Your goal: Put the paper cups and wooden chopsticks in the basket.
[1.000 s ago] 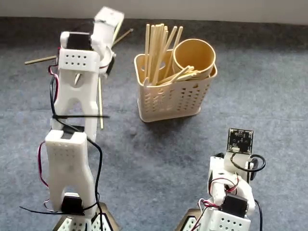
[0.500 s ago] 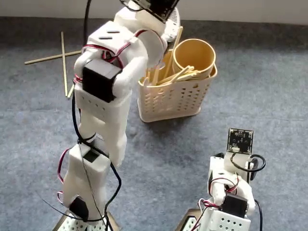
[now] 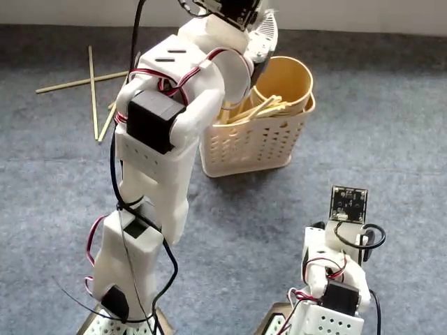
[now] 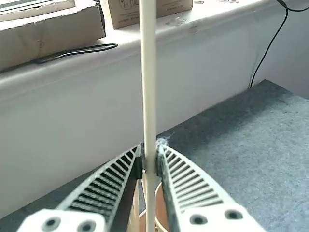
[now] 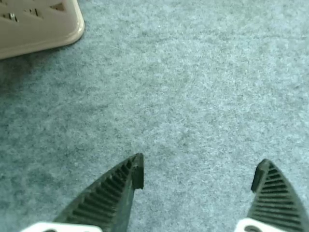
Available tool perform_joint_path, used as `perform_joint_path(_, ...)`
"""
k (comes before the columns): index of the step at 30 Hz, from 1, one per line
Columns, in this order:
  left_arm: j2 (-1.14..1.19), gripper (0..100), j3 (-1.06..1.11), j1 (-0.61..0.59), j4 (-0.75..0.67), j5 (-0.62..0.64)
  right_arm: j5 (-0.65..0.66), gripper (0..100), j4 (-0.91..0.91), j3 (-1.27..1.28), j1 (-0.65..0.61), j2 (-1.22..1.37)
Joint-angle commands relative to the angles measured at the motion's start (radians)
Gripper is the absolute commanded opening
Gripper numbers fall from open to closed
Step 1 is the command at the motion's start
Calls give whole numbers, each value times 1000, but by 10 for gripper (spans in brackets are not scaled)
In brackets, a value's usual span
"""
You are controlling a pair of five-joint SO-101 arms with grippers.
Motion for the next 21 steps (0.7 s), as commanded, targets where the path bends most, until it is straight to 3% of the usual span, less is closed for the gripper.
perform_joint_path(1, -33, 73, -35, -35, -44, 15, 12, 347, -19, 124, -8, -8)
perform_joint_path(11, 27, 70, -16, -173, -57, 18, 12, 347, -19, 124, -8, -8)
perform_joint_path(15, 42, 72, -1, -364, 61, 18, 12, 347, -19, 124, -8, -8)
perform_joint_path(21, 211, 78, 239, -664, 152, 17, 12, 347, -19, 124, -8, -8)
